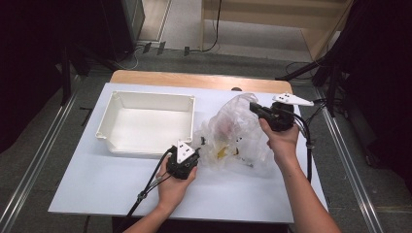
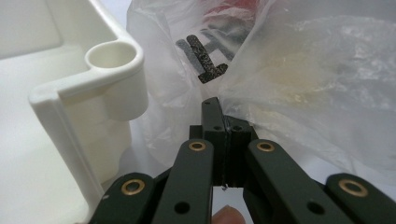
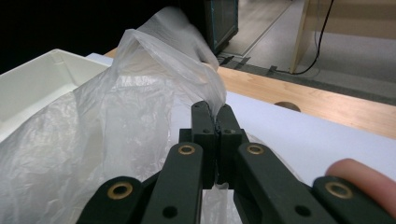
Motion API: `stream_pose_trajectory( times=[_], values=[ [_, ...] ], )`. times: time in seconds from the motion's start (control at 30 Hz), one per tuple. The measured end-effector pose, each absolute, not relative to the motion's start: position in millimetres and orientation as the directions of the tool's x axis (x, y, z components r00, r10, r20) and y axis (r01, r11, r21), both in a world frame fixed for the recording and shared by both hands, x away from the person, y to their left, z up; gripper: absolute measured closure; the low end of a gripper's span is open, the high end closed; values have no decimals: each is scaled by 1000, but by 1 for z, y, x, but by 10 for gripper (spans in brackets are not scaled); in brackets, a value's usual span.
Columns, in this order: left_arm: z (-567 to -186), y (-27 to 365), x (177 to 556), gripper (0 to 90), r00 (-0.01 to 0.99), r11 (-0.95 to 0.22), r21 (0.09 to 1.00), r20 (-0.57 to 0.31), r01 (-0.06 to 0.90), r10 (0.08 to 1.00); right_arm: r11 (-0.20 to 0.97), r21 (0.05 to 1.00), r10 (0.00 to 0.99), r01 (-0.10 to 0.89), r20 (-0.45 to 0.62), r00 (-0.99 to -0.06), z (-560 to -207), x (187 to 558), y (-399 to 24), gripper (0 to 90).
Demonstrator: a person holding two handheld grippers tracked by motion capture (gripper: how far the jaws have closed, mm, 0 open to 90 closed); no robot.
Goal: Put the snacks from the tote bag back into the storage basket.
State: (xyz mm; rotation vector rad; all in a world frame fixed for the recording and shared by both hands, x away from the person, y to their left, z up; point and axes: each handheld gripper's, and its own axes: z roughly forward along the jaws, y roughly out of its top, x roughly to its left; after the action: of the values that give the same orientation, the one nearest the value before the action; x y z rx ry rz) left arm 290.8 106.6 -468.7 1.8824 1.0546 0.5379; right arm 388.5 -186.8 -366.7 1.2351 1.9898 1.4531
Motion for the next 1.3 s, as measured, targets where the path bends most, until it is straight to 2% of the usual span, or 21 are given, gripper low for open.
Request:
stream_pose_trajectory(
  times=[0.3,0.47,0.63,0.73,0.8,0.9,1.1,1.3],
  values=[
    [-470,106,291,900,541,-261,837,-49,482,839,48,847,867,529,228,-443,-409,432,-174,900],
    [-471,105,292,900,514,-281,797,-42,534,857,72,791,888,607,227,-400,-440,449,-174,900],
    [-473,103,292,900,513,-306,777,-26,550,858,77,759,902,646,224,-370,-458,456,-172,900],
    [-473,104,293,900,518,-304,774,-36,555,854,106,745,916,659,184,-356,-467,459,-172,900],
    [-472,104,292,900,526,-304,778,-39,549,850,126,736,922,665,161,-352,-473,459,-175,900],
    [-471,105,289,899,552,-303,798,-44,521,833,111,743,915,660,183,-359,-476,456,-181,900],
    [-465,110,276,638,570,-233,846,-99,480,816,103,787,900,608,187,-394,-476,448,-185,900],
    [-452,111,261,441,603,-193,886,-115,421,789,57,813,896,580,214,-389,-477,442,-189,900]
  ],
)
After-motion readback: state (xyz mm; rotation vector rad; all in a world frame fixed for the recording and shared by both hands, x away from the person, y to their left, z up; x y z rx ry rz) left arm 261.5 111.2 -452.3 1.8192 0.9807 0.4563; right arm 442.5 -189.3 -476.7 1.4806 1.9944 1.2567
